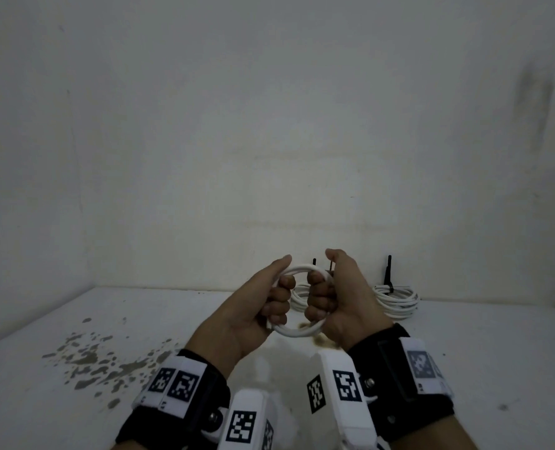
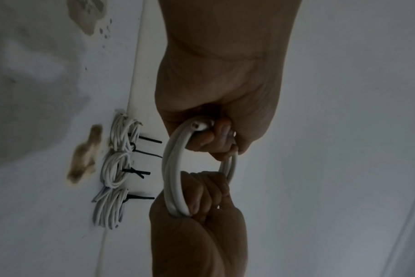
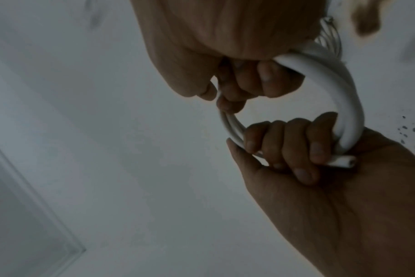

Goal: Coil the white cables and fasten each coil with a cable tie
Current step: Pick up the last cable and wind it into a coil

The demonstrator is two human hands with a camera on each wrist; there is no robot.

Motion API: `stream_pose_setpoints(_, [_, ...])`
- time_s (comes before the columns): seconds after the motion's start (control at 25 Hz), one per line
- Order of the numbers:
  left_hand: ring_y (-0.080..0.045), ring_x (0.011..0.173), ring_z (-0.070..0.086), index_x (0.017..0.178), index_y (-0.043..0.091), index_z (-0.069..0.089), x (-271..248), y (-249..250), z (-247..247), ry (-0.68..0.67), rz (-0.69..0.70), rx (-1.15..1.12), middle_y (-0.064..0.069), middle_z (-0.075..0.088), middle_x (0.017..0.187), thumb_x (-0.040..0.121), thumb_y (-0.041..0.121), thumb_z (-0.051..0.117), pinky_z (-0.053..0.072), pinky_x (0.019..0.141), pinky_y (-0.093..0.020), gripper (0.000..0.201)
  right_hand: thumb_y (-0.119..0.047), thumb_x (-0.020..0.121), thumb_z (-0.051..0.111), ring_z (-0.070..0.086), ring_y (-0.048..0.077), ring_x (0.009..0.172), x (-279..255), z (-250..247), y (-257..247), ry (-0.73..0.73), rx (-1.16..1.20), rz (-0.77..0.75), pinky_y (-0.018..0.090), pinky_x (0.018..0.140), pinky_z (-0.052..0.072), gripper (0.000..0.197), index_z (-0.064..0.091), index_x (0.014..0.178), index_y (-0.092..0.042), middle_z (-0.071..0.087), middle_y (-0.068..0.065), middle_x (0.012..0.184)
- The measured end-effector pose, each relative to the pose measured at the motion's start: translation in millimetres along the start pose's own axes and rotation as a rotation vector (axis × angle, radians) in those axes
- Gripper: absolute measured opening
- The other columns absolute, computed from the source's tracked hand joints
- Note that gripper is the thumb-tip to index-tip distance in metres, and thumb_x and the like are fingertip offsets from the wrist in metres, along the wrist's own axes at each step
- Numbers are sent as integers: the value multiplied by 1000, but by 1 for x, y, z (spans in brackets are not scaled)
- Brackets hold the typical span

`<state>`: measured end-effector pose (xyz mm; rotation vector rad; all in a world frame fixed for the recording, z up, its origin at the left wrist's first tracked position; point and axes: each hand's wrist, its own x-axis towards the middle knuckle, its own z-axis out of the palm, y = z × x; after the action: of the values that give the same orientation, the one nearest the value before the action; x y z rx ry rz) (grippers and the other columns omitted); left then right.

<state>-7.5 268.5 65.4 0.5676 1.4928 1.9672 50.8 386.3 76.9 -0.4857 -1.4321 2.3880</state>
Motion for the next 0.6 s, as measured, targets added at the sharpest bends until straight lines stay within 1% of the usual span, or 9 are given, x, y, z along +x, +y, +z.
stream_pose_setpoints(0.08, [-6,34,16,58,21,41,-1,0,0,36,-9,-3,10,19,47,93,43,57,17,37,-19,44,-50,96,40,17,11,32,0,-2,0,-52,-31,23,18,40,19,58,44,52,-13,23,-5,42])
stream_pose_setpoints(0.16, [-8,35,17,57,22,39,-2,0,-2,125,16,77,9,20,47,91,44,60,18,37,-21,45,-52,99,38,32,16,36,-4,-5,1,-172,-125,49,24,45,35,61,51,57,-10,34,0,44])
stream_pose_setpoints(0.24, [-9,37,21,60,20,42,-2,-4,-6,206,52,176,7,24,48,90,44,61,21,39,-22,43,-52,102,39,55,26,53,-11,-13,2,-194,-351,-5,37,64,51,60,64,72,-5,56,10,57])
stream_pose_setpoints(0.28, [-10,38,22,61,19,43,-1,-8,-7,228,58,210,6,25,49,91,44,60,22,40,-23,42,-51,102,40,63,29,64,-14,-20,0,-153,-499,-43,39,72,54,58,69,83,-4,66,13,68])
stream_pose_setpoints(0.32, [-11,38,23,63,18,44,1,-12,-7,241,51,233,6,26,49,92,44,59,23,41,-23,42,-51,103,41,66,28,73,-16,-28,-5,-97,-636,-78,39,74,55,55,70,94,-4,70,13,78])
stream_pose_setpoints(0.36, [-11,39,23,63,17,45,2,-17,-6,244,28,243,6,26,49,92,43,59,23,41,-23,41,-51,102,42,68,27,76,-19,-40,-13,-43,-754,-97,37,72,56,53,69,101,-6,72,13,84])
stream_pose_setpoints(0.44, [-11,40,21,63,17,44,6,-30,-1,228,-23,227,7,25,48,93,42,58,22,43,-24,42,-50,102,43,68,25,72,-25,-73,-32,19,-982,-70,34,65,57,49,68,101,-8,72,11,86])
stream_pose_setpoints(0.52, [-11,40,18,61,18,41,11,-41,6,203,-68,181,7,23,49,93,41,58,19,45,-25,43,-49,102,44,66,22,64,-38,-107,-49,37,-1310,40,30,58,54,49,69,96,-8,71,8,82])
stream_pose_setpoints(0.6, [-10,37,18,61,18,40,15,-51,17,183,-106,148,7,23,47,95,40,57,18,45,-25,44,-52,101,43,63,18,58,-57,-139,-57,12,-1688,223,26,54,50,53,69,89,-8,71,5,78])
